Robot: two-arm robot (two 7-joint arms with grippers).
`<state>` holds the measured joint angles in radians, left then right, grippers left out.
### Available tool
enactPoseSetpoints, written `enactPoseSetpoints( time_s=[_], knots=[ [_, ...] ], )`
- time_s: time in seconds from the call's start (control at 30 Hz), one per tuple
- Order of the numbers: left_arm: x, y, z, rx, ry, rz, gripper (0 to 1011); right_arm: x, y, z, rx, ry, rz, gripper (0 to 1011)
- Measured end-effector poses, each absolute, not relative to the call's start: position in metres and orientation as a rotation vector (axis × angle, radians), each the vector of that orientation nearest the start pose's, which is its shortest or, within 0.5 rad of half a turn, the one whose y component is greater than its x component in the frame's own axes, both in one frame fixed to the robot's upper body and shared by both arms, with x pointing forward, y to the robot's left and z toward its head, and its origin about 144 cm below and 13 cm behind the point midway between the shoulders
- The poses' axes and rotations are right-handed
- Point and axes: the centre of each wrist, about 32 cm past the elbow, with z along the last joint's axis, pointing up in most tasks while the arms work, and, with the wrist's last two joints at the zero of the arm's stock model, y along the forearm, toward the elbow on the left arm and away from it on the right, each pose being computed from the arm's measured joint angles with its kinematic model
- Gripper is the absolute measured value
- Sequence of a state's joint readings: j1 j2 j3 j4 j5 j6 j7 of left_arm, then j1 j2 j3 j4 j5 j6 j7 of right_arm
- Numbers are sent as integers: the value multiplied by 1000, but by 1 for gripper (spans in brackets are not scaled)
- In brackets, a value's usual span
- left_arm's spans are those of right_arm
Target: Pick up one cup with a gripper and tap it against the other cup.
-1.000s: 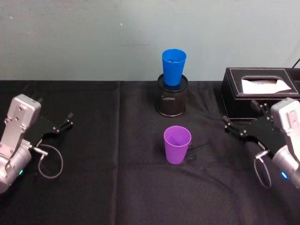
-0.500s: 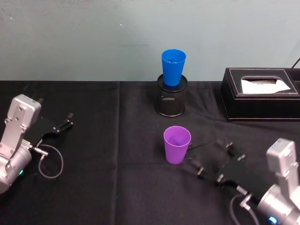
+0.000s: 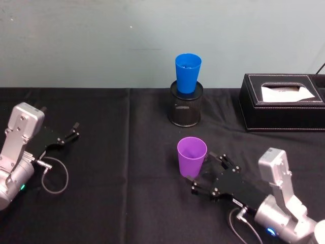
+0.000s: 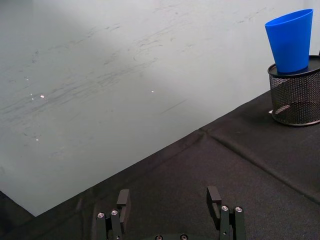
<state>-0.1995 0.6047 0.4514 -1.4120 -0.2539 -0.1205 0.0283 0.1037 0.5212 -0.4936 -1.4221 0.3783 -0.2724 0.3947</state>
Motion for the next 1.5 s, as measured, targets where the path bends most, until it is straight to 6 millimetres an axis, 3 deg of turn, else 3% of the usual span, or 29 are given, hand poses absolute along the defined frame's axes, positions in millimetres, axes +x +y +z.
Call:
enactPoseSetpoints(
  time_s=[0.57,1.23,1.5],
  knots=[
    [489,310,1140,304,-285,1248,1000,491,-248,1099,-88,-86,-804,1004],
    [489,310,1140,304,-285,1248,1000,499,-242,1101,-74,-77,-807,1004],
    [489,310,1140,304,-285,1248,1000,499,-242,1101,-75,-78,-805,863]
  ],
)
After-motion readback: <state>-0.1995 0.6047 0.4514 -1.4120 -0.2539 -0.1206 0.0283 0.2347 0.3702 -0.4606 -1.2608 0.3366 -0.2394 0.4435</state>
